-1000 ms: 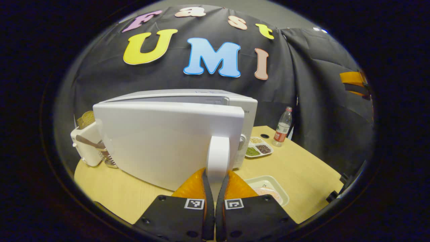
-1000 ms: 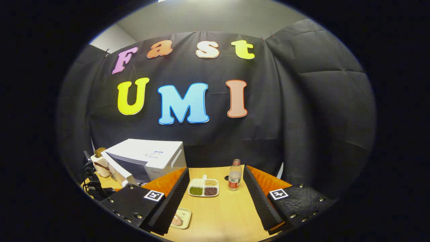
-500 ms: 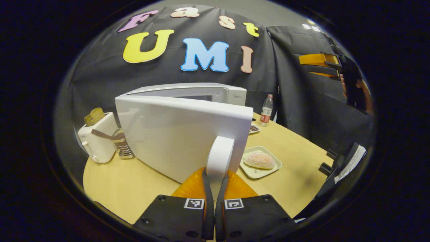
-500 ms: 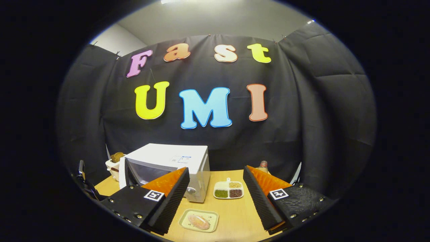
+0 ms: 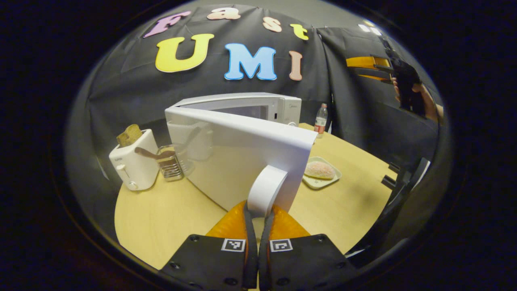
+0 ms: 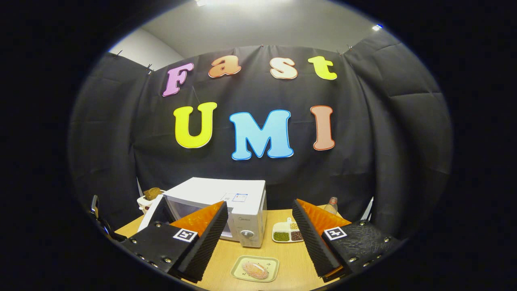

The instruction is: Open the microwave oven with the left hand, put the food in, and close the microwave oven.

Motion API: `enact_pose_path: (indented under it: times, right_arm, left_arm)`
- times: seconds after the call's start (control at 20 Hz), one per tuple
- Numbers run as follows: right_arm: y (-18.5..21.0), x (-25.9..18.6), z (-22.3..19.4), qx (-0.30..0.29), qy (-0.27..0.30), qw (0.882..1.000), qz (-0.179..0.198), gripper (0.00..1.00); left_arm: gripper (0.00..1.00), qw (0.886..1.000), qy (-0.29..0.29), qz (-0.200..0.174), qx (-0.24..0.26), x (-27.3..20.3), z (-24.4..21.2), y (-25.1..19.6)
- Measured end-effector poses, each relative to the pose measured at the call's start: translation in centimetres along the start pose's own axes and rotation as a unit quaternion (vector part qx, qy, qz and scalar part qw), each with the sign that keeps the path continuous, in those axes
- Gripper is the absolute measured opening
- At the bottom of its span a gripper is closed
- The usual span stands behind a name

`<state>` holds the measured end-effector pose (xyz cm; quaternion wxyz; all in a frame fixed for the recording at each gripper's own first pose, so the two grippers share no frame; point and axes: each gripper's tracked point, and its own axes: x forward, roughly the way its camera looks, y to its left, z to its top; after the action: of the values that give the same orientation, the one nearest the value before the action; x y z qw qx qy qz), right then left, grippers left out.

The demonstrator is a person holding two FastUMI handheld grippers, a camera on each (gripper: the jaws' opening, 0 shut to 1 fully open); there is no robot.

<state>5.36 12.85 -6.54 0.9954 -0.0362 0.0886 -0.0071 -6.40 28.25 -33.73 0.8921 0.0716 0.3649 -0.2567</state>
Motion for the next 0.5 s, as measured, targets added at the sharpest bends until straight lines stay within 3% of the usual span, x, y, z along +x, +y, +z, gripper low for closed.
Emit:
enact_pose_path:
  times: [0.35, 0.5]
  right_arm:
    - [2.2, -0.2, -1.6, -0.004, 0.015, 1.000, 0.010, 0.98]
    - [2.4, -0.3, -1.5, -0.005, 0.011, 1.000, 0.007, 0.98]
  left_arm:
    - [0.08, 0.999, 0.013, 0.028, -0.023, -4.1, -2.6, 6.4]
    - [0.05, 0.998, 0.017, 0.059, -0.029, -5.5, -3.4, 9.5]
